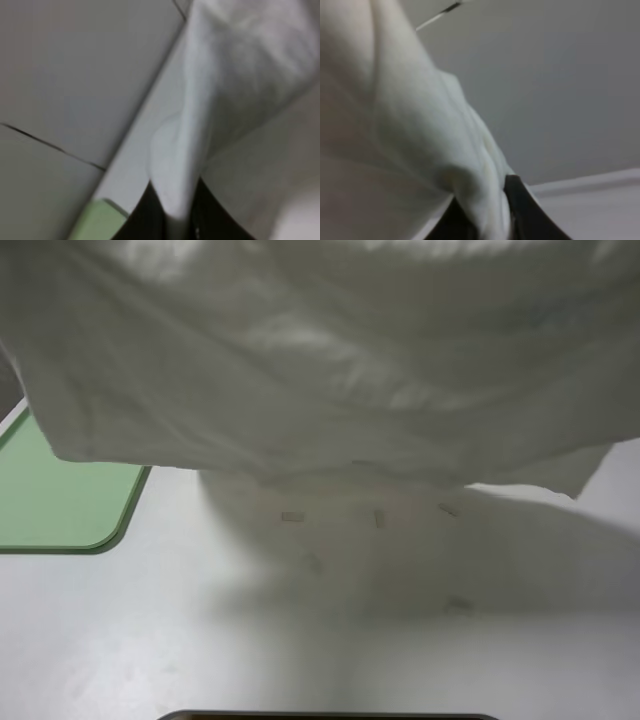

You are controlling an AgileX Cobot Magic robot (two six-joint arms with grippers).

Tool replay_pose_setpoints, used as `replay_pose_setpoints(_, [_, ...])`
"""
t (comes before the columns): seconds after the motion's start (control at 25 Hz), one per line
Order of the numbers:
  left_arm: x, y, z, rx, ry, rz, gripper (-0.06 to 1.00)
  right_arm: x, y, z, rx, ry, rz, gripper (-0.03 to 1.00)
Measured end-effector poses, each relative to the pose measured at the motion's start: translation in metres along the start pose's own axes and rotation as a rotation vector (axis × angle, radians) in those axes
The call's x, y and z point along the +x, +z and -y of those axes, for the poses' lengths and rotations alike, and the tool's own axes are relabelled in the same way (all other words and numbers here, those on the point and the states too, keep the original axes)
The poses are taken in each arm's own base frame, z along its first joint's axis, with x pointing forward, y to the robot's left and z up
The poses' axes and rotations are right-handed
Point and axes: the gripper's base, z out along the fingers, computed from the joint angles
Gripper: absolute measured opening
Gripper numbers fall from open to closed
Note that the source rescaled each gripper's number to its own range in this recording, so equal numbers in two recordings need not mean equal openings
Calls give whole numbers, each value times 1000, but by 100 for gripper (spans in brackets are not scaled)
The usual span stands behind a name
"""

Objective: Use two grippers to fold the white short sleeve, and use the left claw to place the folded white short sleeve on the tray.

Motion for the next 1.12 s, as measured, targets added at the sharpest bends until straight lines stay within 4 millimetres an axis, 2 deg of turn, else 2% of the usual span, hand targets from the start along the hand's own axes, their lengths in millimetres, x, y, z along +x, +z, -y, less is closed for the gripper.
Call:
replay_pose_setpoints(0.12, [-11, -26, -4, -52, -20, 72, 2, 4, -41, 20, 109, -33, 49, 3])
replay_pose_setpoints(0.2, [-14, -32, -5, -65, -24, 90, 1, -1, -61, 39, 175, -15, 88, 3])
replay_pose_setpoints(0.24, [-22, -47, -10, -100, -30, 133, 1, -1, -61, 39, 175, -15, 88, 3])
replay_pose_setpoints(0.28, [-35, -69, -18, -151, -30, 195, 1, -5, -67, 47, 199, 0, 108, 3])
replay_pose_setpoints(0.36, [-39, -69, -24, -170, -12, 192, 1, -12, -70, 60, 220, 10, 122, 3])
replay_pose_setpoints(0.44, [-37, -50, -29, -160, 23, 117, 1, -25, -38, 65, 162, -12, 71, 3])
replay_pose_setpoints(0.48, [-35, -42, -30, -150, 32, 88, 1, -31, -13, 61, 107, -27, 22, 3])
replay_pose_setpoints(0.56, [-32, -27, -32, -130, 47, 35, 1, -38, 33, 50, 4, -54, -70, 3])
replay_pose_setpoints(0.6, [-32, -27, -32, -130, 47, 35, 1, -40, 56, 44, -42, -66, -111, 3])
replay_pose_setpoints(0.68, [-28, -9, -33, -103, 62, -26, 1, -42, 103, 26, -137, -89, -194, 3])
replay_pose_setpoints(0.76, [-6, 68, -33, 25, 116, -248, 1, -40, 145, 5, -221, -99, -274, 3])
replay_pose_setpoints(0.8, [29, 149, -22, 166, 176, -455, 1, -40, 145, 5, -221, -99, -274, 3])
replay_pose_setpoints(0.84, [41, 170, -17, 201, 195, -512, 1, -37, 163, -5, -257, -103, -313, 3])
replay_pose_setpoints(0.96, [72, 214, -6, 245, 256, -640, 1, -25, 209, -34, -341, -124, -416, 3])
replay_pose_setpoints(1.04, [87, 235, -2, 232, 302, -692, 1, -16, 233, -50, -372, -156, -471, 3])
replay_pose_setpoints(1.08, [92, 244, -3, 191, 320, -696, 1, -9, 254, -66, -391, -206, -498, 3])
replay_pose_setpoints(1.12, [93, 249, -4, 162, 324, -682, 1, -8, 260, -71, -392, -224, -504, 3])
